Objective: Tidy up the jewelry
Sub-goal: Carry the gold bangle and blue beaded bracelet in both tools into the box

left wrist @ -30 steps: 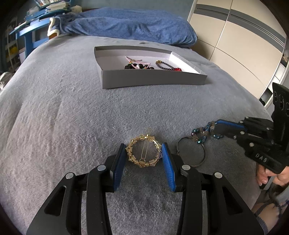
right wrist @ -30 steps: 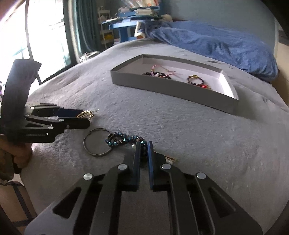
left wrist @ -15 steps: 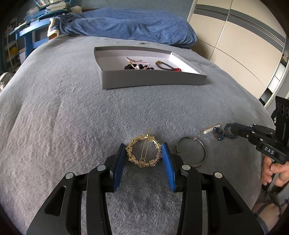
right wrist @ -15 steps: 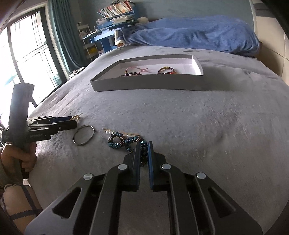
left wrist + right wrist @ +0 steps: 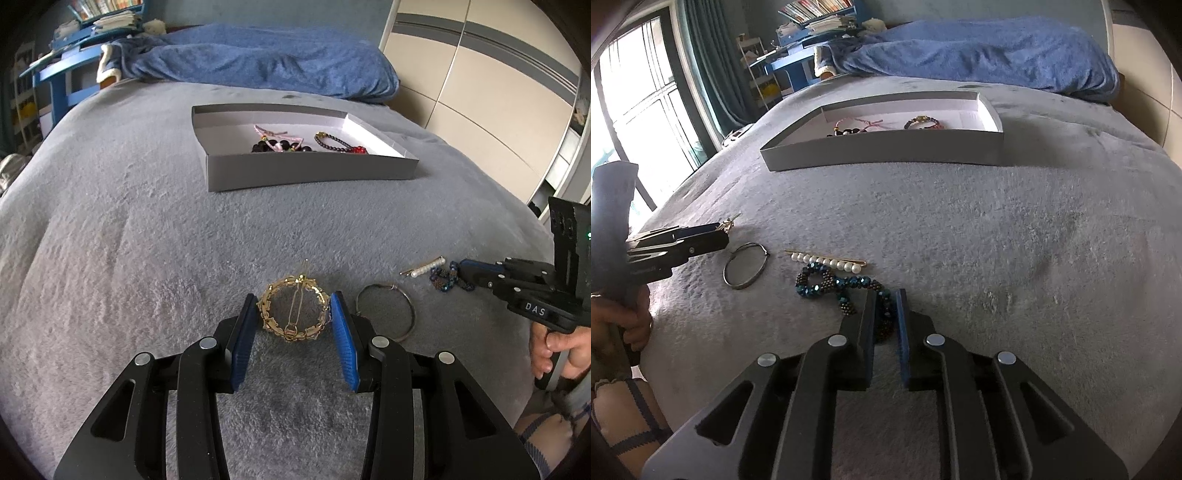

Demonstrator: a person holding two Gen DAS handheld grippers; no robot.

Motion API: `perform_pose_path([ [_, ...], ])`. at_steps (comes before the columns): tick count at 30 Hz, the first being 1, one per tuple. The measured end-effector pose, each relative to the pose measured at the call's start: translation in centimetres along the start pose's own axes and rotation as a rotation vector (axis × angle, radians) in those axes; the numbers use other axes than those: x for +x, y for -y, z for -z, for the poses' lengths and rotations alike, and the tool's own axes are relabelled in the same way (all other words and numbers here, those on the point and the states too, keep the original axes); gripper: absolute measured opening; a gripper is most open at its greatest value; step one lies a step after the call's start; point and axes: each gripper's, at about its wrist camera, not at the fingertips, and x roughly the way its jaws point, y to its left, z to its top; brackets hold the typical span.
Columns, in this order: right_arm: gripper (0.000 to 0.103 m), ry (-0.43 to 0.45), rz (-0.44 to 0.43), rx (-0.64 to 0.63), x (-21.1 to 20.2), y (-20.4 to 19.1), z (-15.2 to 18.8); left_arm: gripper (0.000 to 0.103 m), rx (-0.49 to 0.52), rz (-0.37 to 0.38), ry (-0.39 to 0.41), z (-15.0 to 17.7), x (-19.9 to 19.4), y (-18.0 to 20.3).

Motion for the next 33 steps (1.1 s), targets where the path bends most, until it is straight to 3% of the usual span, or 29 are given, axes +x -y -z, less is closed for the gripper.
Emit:
perform_pose_path([
  [9, 0.007, 0.01, -0.005, -0.019, 0.1, -0.2, -0.3, 0.041, -0.005, 0.024, 0.014, -0.2, -0.4, -0.1],
  [19, 0.007, 0.119, -0.042, -0.025, -2.5, -0.9, -2.5, 0.041, 0.01, 0.038, 0.057, -1.5, -1.1, 0.3],
  [33, 0.007, 0.215, -0.031, -0.05, -4.7, -0.8, -7.1, 0.041, 0.073, 0.059, 0.139, -6.5, -1.5, 2.0],
])
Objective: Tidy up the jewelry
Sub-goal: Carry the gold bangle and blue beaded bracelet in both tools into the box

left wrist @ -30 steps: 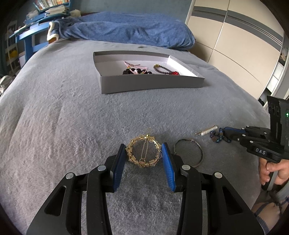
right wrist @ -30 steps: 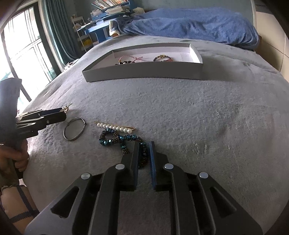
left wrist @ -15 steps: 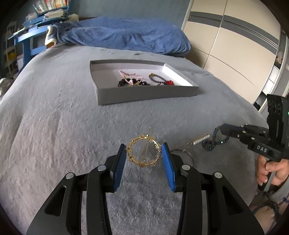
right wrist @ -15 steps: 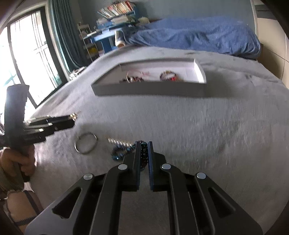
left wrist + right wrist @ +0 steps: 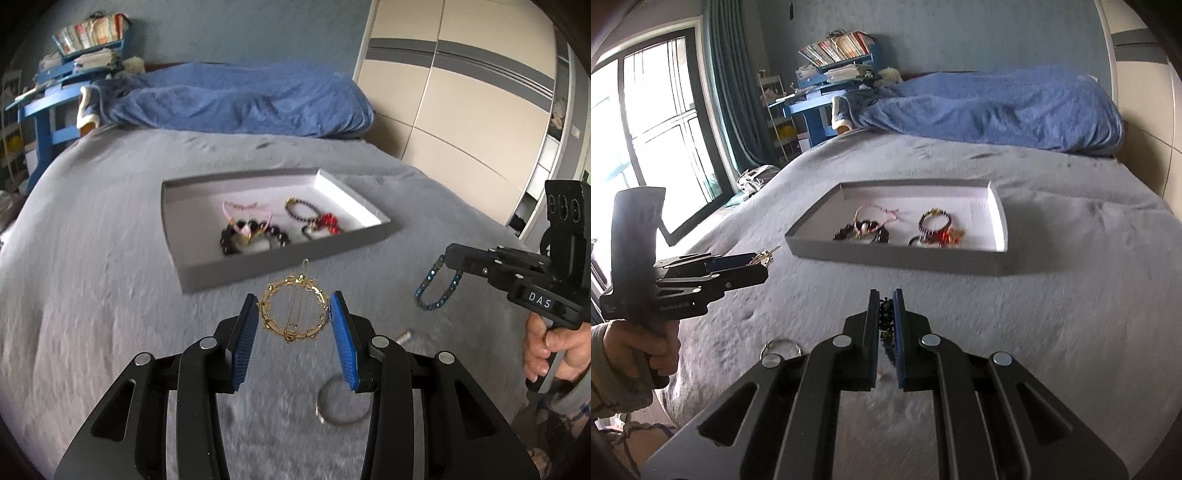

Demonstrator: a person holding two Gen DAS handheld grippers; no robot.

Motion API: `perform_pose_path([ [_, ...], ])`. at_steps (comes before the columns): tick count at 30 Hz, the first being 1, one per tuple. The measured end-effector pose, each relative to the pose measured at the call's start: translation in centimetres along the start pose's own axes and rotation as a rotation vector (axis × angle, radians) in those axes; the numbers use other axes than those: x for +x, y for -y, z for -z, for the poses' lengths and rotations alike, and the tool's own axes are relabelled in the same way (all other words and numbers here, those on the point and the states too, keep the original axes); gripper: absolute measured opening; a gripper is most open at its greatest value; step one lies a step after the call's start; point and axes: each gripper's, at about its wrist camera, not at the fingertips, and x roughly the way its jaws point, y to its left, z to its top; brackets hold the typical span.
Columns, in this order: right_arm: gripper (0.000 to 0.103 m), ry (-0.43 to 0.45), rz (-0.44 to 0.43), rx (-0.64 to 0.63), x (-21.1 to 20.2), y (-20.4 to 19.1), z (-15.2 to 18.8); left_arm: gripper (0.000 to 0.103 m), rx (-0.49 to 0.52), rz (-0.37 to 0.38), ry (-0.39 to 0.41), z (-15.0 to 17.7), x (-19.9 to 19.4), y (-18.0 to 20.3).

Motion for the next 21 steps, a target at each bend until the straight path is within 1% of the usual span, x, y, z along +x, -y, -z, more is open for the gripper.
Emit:
perform_pose_path([
  [11, 0.007, 0.043, -0.022, 0.033, -0.2, 2.1, -2.8, 0.041, 0.038, -0.006, 0.028, -3.0, 0.9, 0.0],
  [17, 0.007, 0.055, -0.027, 0.044, 0.5, 3.1, -4.7, 0.041, 0.065, -0.031, 0.009, -4.4, 2.7, -0.6],
  [21, 0.007, 0.048, -0.012, 0.005, 1.8, 2.8, -6.5, 0.041, 0.038, -0.033, -0.009, -5.4, 4.4, -1.9],
])
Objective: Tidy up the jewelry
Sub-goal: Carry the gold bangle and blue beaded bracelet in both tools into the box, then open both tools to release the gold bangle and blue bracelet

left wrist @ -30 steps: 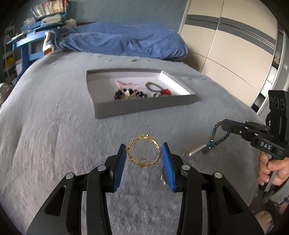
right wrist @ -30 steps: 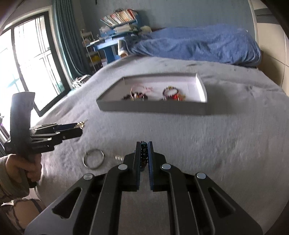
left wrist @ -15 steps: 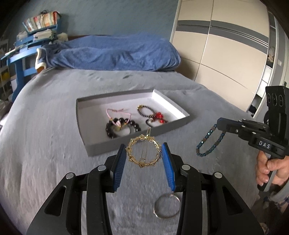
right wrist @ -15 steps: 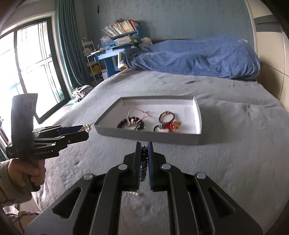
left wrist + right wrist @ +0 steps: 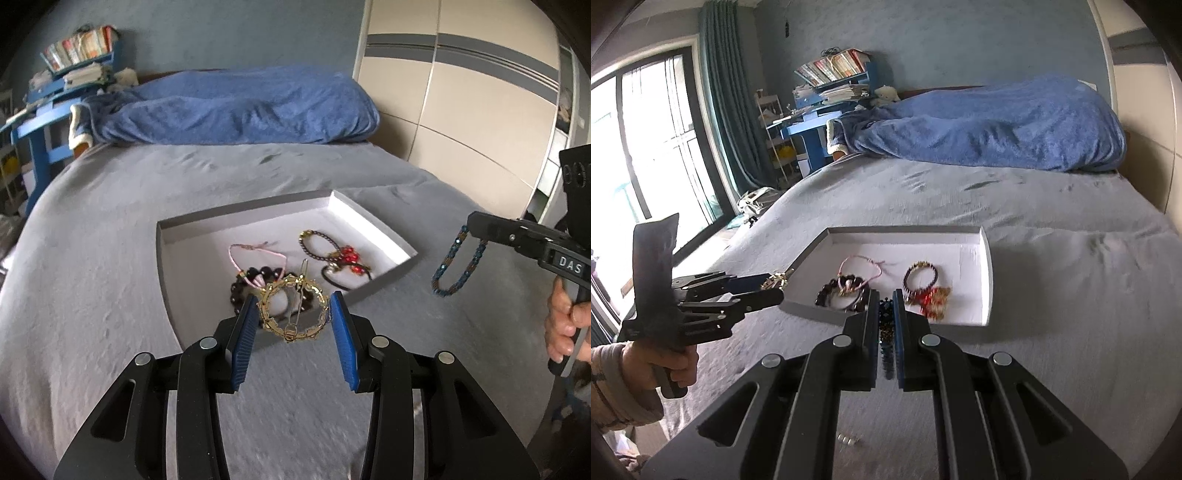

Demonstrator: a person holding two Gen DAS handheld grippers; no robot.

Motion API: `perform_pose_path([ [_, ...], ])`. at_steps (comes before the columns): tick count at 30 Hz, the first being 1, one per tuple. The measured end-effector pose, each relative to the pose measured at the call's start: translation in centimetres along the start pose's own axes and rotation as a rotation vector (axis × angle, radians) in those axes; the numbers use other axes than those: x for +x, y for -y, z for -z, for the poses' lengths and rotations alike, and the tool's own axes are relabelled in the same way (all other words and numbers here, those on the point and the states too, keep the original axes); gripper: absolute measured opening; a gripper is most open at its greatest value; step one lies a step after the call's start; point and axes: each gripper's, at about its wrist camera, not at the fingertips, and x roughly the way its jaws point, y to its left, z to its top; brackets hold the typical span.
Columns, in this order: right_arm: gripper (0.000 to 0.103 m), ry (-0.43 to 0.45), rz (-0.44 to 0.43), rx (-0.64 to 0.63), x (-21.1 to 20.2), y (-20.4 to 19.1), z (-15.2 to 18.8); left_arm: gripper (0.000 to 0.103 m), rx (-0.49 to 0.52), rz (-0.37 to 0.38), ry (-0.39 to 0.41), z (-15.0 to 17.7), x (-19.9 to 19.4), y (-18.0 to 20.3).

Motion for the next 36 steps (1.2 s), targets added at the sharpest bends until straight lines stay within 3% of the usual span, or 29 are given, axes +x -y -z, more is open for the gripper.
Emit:
perform_pose_path([
  [13, 0.007, -0.07, 0.037, -0.039, 7.2, 0.2, -3.8, 0.041, -0.068, -0.058, -0.082, -1.3, 4.9, -3.9],
  [21, 0.007, -0.112, 0.039, -0.039, 10.1, 0.1, -3.0, 0.041, -0.118, -0.033, -0.089, -0.6, 6.4, -4.6],
  [32, 0.007, -0.175, 0.121, 0.014, 12.0, 3.2, -0.3, 0.041, -0.079, -0.046, -0.098, 0.1, 7.7, -3.7],
  [34, 0.007, -0.177, 0.137, 0.013, 12.0, 3.5, -0.1, 0.044, -0.072, -0.059, -0.098, 0.1, 7.8, -3.7],
  [36, 0.007, -0.178, 0.147, 0.013, 12.0, 3.6, 0.3, 0.055, -0.065, -0.074, -0.09, 0.0, 7.8, -3.6],
])
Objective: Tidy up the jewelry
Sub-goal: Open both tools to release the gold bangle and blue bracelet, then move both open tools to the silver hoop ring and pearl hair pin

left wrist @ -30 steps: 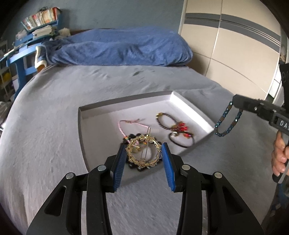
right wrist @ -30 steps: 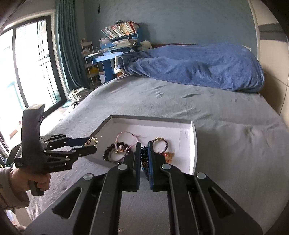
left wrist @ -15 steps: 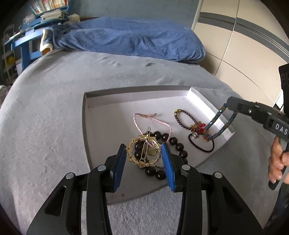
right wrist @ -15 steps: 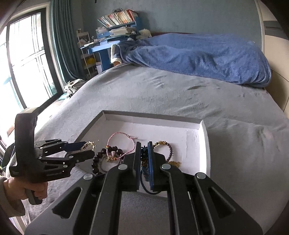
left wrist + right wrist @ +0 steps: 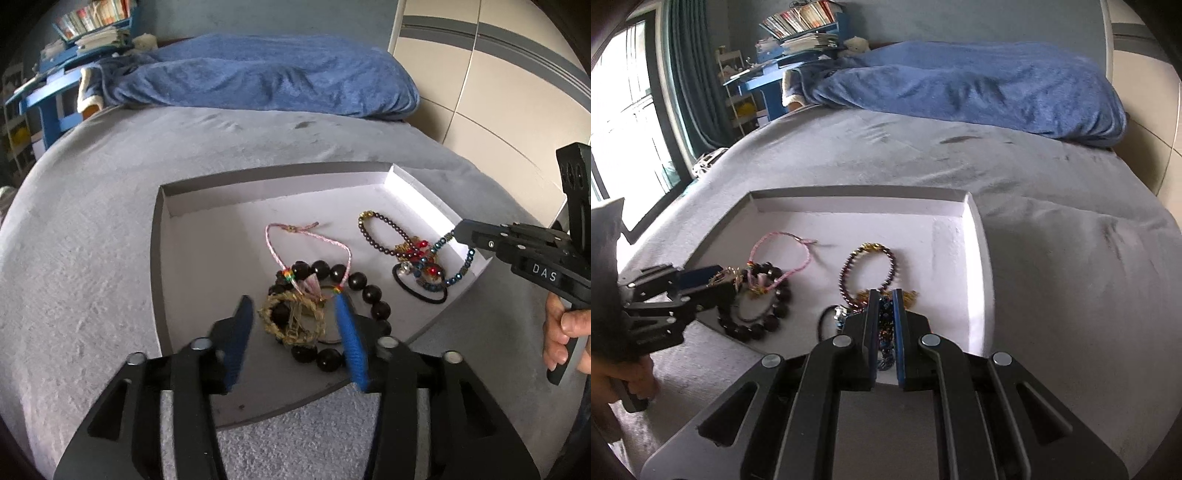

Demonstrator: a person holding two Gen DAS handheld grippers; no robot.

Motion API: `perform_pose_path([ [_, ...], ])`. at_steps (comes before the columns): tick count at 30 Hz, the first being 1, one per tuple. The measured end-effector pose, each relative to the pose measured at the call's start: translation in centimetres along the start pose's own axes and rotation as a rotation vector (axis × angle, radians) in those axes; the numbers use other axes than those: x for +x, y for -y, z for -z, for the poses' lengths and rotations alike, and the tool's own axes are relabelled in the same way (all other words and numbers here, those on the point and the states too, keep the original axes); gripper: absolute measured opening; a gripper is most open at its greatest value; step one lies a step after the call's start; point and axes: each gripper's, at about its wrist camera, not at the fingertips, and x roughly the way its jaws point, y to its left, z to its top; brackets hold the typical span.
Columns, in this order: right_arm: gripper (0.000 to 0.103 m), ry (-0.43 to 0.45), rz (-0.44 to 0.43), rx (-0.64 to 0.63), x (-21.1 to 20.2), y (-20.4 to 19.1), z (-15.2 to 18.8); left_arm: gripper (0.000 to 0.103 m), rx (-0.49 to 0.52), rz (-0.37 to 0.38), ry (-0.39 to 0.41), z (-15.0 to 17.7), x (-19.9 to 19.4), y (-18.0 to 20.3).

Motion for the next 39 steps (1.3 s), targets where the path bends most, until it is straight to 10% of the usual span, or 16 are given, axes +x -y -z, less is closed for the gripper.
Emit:
perform_pose_path([
  [7, 0.013, 0.012, 0.017, 0.004, -0.3, 0.4, 0.6, 0.077, 0.032, -0.027, 0.035, 0.1, -0.8, 0.6],
  [15, 0.057, 0.09, 0.006, -0.003, -3.1, -0.3, 1.9, 0.089, 0.044, -0.049, 0.099, 1.0, -3.4, 0.9],
  [39, 0.074, 0.077, -0.059, 0.014, -10.0, -4.6, 11.3, 0.091, 0.06, 0.077, 0.067, 10.6, -11.5, 4.3],
])
